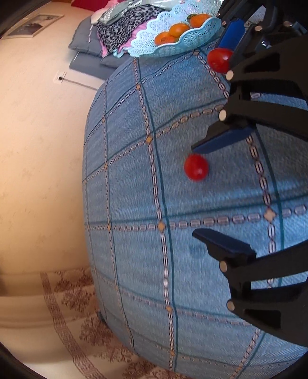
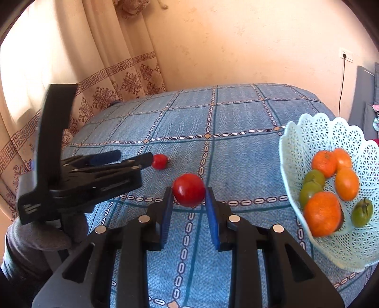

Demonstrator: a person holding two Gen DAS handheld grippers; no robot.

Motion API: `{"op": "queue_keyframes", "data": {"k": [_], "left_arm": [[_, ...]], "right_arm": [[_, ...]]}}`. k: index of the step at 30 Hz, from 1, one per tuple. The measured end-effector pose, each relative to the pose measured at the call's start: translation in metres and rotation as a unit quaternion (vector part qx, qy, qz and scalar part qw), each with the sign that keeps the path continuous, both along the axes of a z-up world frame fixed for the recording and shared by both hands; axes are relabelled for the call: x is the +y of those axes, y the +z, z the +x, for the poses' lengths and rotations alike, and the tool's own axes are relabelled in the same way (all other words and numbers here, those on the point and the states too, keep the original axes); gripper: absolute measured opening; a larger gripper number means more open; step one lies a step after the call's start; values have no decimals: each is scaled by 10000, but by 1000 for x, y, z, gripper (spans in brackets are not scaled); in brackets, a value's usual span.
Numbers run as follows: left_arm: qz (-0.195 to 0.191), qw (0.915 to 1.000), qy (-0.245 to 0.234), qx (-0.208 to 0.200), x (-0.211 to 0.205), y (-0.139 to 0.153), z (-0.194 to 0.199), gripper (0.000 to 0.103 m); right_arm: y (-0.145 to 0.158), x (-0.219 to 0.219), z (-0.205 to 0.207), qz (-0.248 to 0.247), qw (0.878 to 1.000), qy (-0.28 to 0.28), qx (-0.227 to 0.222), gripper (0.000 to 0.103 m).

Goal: Organize fruits
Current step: 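Grasp a red cherry tomato with the right tool while the left tool grasps the other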

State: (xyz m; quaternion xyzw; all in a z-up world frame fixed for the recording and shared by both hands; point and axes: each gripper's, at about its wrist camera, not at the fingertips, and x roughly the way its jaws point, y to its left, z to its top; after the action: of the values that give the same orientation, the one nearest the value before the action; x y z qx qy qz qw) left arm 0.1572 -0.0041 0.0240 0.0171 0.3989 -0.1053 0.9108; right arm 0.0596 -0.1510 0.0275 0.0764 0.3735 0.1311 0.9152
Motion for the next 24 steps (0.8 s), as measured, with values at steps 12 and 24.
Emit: {"op": "queue_keyframes", "data": {"k": [12,24], "left_arm": [[-58,9991,-284,314,-20,-20,17,37],[-208,9990,-405,44,-19,-5,2,28]], "right_arm": [[5,-7,-8,78,9998,-130,-112,28],[14,-13,-19,142,9992,-291,-214,28]]}}
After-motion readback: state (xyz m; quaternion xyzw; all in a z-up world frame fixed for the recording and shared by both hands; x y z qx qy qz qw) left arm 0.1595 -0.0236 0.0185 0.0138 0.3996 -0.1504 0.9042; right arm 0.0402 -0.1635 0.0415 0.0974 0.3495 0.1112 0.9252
